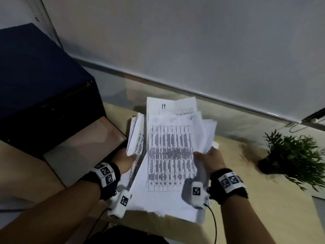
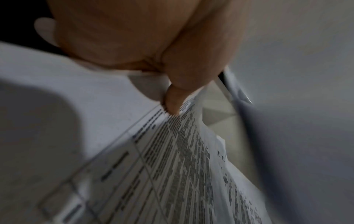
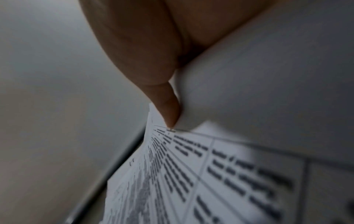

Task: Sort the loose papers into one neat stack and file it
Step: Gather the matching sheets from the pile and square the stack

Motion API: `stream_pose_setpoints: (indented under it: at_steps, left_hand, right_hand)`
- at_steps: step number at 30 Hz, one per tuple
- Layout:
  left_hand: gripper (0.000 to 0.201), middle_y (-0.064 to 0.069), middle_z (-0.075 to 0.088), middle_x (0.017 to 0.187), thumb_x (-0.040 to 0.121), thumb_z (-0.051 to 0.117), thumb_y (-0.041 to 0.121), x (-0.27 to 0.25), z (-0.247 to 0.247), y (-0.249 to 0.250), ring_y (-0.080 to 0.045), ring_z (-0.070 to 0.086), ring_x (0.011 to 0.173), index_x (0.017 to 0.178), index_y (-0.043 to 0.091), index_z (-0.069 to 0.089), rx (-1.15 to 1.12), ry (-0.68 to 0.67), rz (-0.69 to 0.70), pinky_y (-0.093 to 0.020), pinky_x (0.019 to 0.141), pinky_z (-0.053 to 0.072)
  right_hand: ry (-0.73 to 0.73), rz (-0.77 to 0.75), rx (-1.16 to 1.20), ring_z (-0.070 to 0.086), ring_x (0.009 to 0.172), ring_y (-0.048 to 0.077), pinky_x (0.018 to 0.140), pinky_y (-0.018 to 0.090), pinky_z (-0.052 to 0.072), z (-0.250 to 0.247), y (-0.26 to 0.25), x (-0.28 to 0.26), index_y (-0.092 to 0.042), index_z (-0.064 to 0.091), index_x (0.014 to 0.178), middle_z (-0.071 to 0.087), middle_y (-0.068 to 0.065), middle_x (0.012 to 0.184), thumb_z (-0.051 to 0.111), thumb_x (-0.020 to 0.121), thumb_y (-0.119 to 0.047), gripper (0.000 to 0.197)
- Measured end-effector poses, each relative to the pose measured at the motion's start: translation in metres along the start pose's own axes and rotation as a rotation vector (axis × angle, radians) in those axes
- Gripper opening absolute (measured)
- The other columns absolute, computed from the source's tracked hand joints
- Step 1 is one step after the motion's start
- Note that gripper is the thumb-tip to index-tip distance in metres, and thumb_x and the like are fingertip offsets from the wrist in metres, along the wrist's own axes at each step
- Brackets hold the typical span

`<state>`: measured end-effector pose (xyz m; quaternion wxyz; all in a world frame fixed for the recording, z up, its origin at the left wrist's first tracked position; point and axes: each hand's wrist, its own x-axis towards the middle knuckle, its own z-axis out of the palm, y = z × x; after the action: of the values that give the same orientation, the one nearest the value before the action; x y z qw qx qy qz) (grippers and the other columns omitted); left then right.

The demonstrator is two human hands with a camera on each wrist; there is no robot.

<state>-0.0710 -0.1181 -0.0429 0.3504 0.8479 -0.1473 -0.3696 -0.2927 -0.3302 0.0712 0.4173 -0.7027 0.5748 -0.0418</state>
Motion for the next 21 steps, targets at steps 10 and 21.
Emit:
stream_pose_setpoints:
  at_steps: [10,21]
  left_hand:
    - [0.067,-0.018,0.049,0.141,0.086,0.054,0.048,0.011,0.01,0.01,-0.034,0.048,0.13,0.134,0.003,0.04,0.111,0.063,-0.09,-0.043,0.11,0.037]
    - [0.039,0.007,0.067,0.125,0.088,0.067,0.017,-0.044,-0.058,0.049,-0.008,0.06,0.119,0.126,0.02,0.056,-0.337,0.037,0.412,-0.045,0.109,0.042]
  right_hand:
    - [-0.169,-0.015,-0.331,0.047,0.129,0.038,0.108,0.038,0.039,0.106,0.009,0.009,0.001,0.035,0.143,0.049,0.022,0.14,0.039,0.094,-0.003,0.049]
    - [-0.147,-0.111,0.565,0.068,0.104,0.019,0.093,0.044,0.053,0.047,-0.022,-0.001,-0.013,0.034,0.147,0.066,0.007,0.128,0.089,0.067,-0.016,0.097]
